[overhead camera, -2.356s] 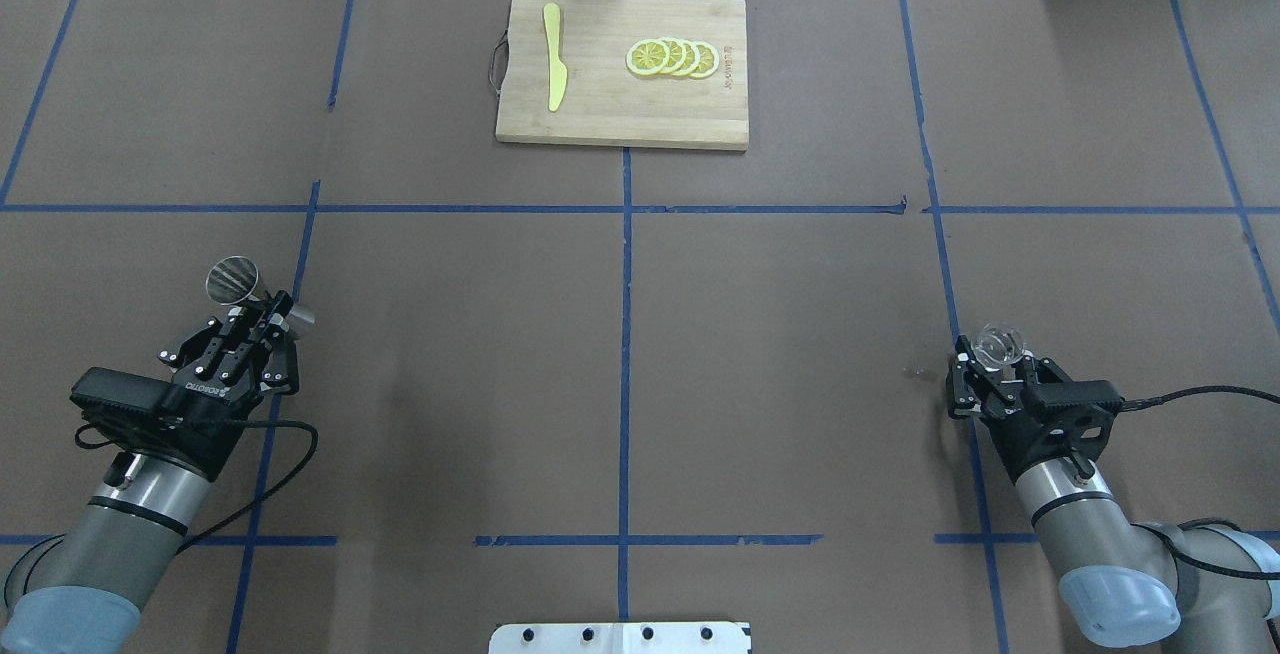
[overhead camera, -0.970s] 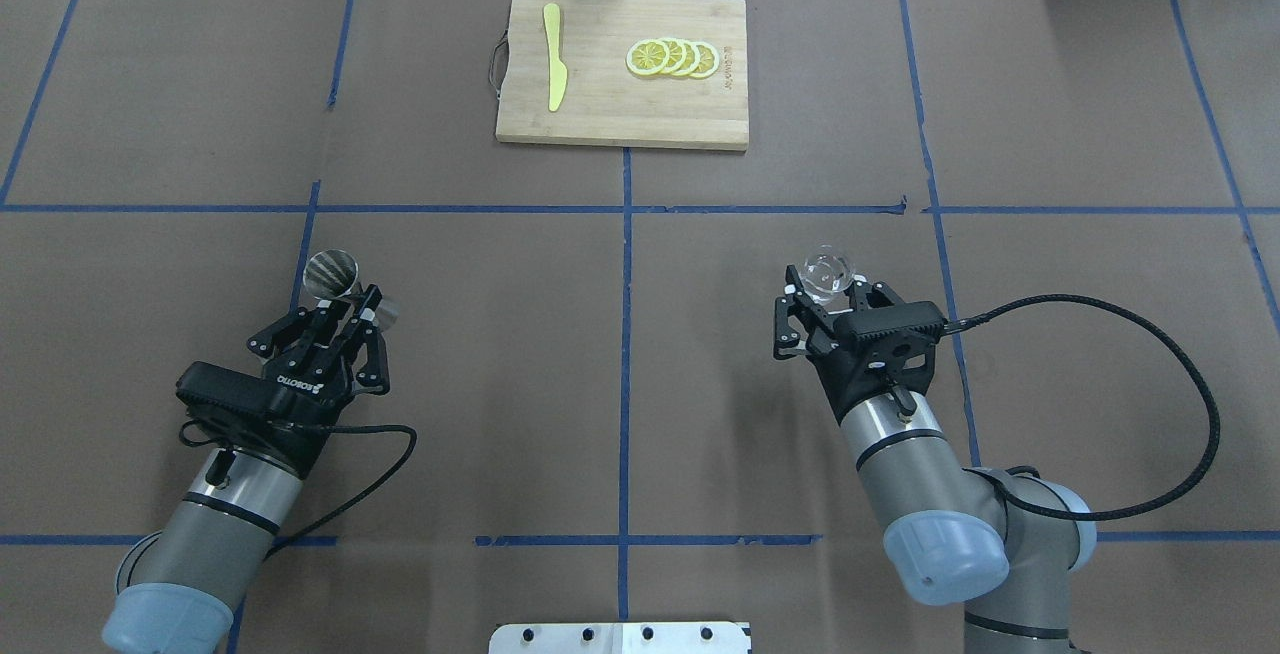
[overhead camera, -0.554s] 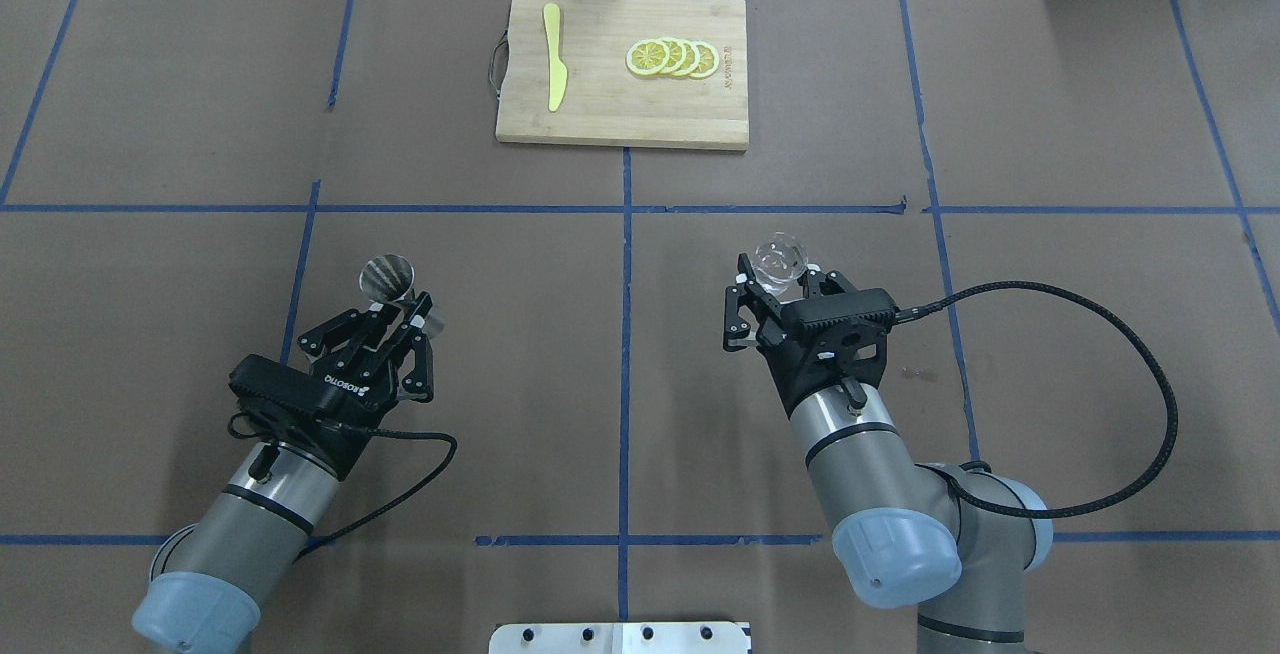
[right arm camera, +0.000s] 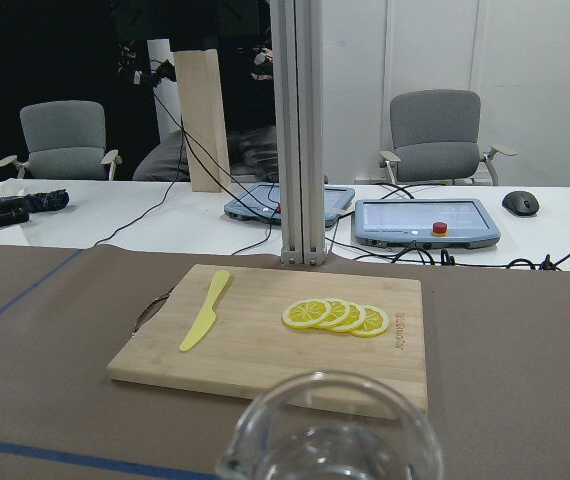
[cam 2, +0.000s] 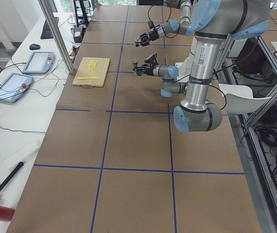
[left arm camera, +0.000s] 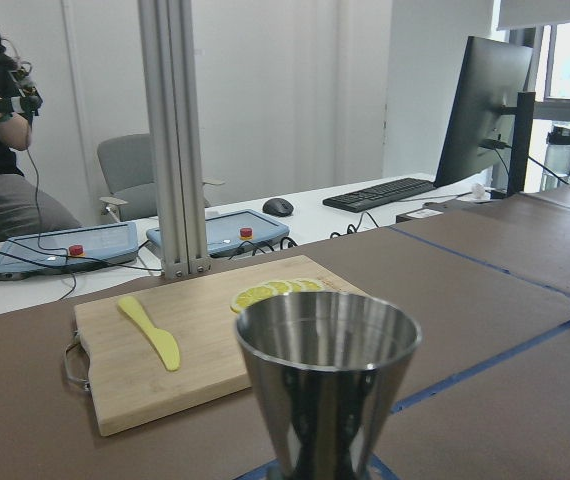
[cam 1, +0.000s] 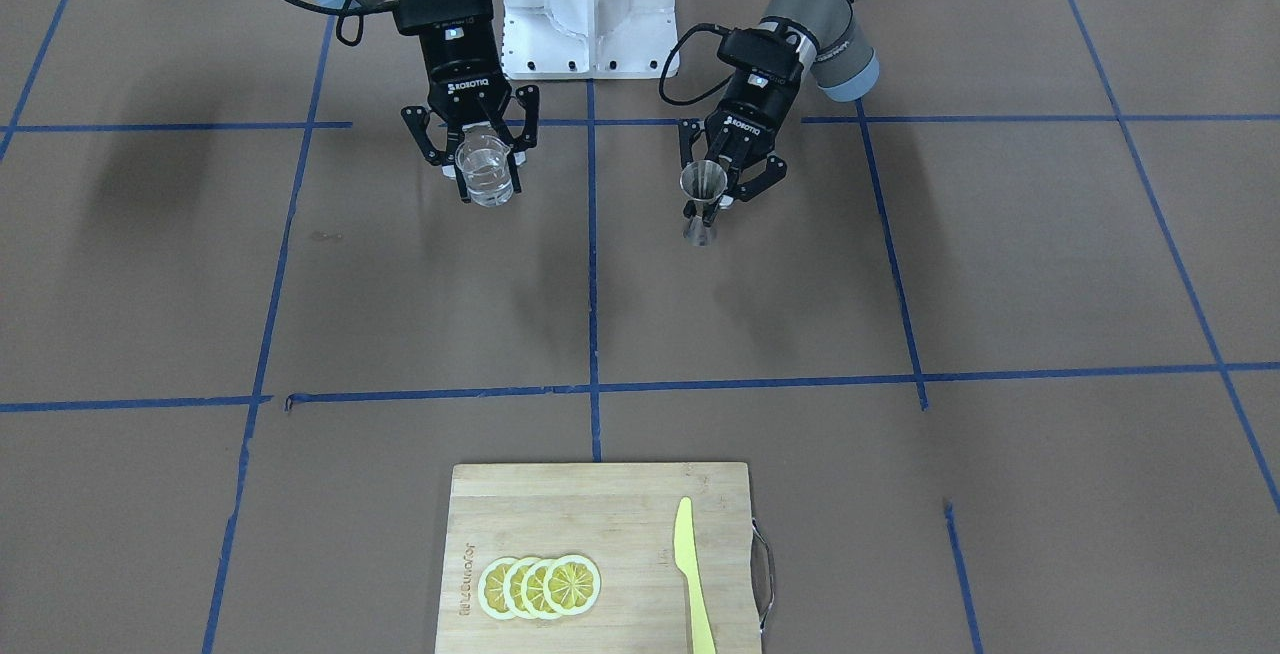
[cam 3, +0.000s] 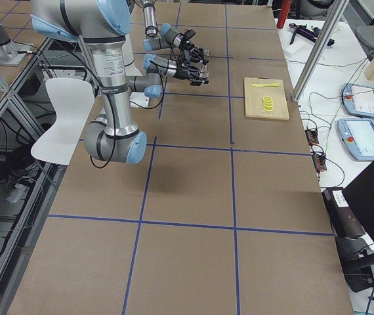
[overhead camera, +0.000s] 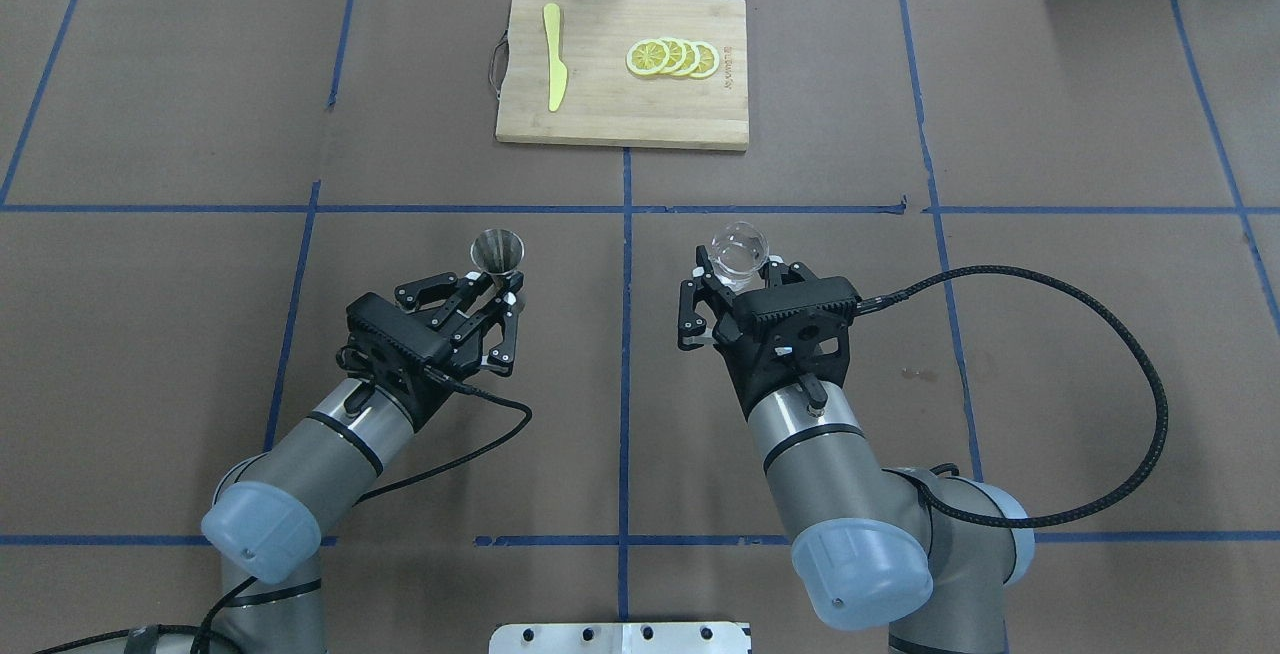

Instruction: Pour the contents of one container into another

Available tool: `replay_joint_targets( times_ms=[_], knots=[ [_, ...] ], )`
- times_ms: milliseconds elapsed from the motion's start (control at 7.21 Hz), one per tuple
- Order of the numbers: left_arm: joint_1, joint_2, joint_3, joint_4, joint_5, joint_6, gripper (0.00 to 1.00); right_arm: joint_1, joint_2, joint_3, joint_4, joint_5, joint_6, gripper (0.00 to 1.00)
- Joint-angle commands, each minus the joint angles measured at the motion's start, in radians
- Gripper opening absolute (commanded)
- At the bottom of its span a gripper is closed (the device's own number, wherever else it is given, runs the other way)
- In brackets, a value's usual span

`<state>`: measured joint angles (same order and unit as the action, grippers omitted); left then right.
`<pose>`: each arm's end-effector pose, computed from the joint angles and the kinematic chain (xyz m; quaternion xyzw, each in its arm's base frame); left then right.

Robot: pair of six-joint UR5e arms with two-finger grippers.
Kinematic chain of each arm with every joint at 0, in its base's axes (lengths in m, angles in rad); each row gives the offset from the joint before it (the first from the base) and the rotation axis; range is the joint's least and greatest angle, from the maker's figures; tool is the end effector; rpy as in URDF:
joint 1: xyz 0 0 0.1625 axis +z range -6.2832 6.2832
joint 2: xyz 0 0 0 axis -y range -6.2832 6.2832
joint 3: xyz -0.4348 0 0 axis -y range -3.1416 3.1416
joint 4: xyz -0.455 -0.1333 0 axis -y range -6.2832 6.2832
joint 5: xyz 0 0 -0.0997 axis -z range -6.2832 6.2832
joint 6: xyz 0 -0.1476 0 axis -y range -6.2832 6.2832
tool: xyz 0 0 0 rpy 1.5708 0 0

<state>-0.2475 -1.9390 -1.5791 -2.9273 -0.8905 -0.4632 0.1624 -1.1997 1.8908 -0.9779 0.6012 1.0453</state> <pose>0.6007 -0.3850 0.2839 0.6187 0.4243 0.0234 0.6608 -0.5672 -0.3514 0.2057 0.5300 -0.3729 0.1465 0.7473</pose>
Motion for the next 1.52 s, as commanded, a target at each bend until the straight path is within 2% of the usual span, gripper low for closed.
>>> replay_joint_targets(
  times_ms=[0,139,416,554,970,1386],
  knots=[
    [-0.048,-0.072,0.055,-0.006,-0.140,0.057,0.00,-0.023,0.005,0.045,-0.004,0.000,-0.071,0.15],
    [-0.050,-0.108,0.095,-0.059,-0.183,0.057,0.00,-0.032,0.005,0.054,-0.015,0.000,-0.080,0.15],
    [-0.050,-0.149,0.148,-0.160,-0.247,0.057,0.00,-0.035,0.038,0.103,-0.140,0.011,-0.090,0.15],
    [-0.050,-0.164,0.181,-0.196,-0.248,0.055,0.00,-0.034,0.049,0.109,-0.151,0.018,-0.090,0.15],
    [-0.049,-0.166,0.189,-0.213,-0.257,0.055,0.00,-0.021,0.051,0.119,-0.180,0.038,-0.168,0.14],
    [-0.039,-0.167,0.202,-0.213,-0.255,0.057,0.00,0.034,0.123,0.123,-0.349,0.097,-0.168,0.13]
  ],
)
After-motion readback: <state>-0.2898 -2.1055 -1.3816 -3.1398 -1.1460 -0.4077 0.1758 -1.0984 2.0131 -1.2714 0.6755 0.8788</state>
